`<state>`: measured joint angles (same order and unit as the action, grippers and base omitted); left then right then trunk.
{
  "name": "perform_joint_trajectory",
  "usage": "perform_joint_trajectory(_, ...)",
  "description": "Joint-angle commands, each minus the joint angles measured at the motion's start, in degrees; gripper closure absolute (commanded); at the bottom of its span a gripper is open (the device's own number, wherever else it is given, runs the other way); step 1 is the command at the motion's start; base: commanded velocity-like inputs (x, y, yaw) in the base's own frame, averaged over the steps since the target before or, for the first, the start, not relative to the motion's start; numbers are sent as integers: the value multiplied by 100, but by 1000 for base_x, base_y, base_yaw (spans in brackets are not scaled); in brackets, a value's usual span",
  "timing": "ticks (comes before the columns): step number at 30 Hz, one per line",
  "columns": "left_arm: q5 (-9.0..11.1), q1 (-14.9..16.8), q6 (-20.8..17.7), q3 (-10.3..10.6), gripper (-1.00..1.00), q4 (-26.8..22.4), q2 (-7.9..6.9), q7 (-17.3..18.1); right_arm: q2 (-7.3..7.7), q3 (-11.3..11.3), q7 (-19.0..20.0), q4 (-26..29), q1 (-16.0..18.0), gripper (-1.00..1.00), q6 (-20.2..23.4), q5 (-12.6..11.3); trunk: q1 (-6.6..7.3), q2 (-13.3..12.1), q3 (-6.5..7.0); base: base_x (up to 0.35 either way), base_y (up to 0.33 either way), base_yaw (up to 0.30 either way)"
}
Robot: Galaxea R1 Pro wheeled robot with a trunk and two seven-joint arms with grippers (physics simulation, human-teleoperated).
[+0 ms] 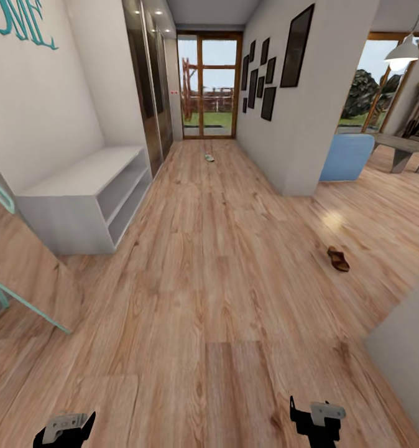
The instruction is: Pick up the two gym shoes and the two sandals from the corridor floor and place them onto the hallstand (shoe rack) in the corridor, making sure they are on the rack and not on the floor. Arrange them so the two gym shoes are next to each other and the two sandals are next to each other.
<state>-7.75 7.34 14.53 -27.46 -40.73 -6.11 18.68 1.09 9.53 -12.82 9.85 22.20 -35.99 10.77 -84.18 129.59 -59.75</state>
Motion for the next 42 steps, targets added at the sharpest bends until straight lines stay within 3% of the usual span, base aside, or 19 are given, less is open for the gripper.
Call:
perform_joint_trajectory(1, -60, 6, 32, -32, -100, 4, 4, 31, 4, 24, -32, 18, 4, -100, -10, 64, -3, 2, -5, 338, 78, 0)
perform_joint_trajectory(42, -60, 5, 32, -23, -100, 13, 4, 30, 53, -11, 9, -261, 2, -100, 2, 86, -3, 2, -5, 338, 73, 0)
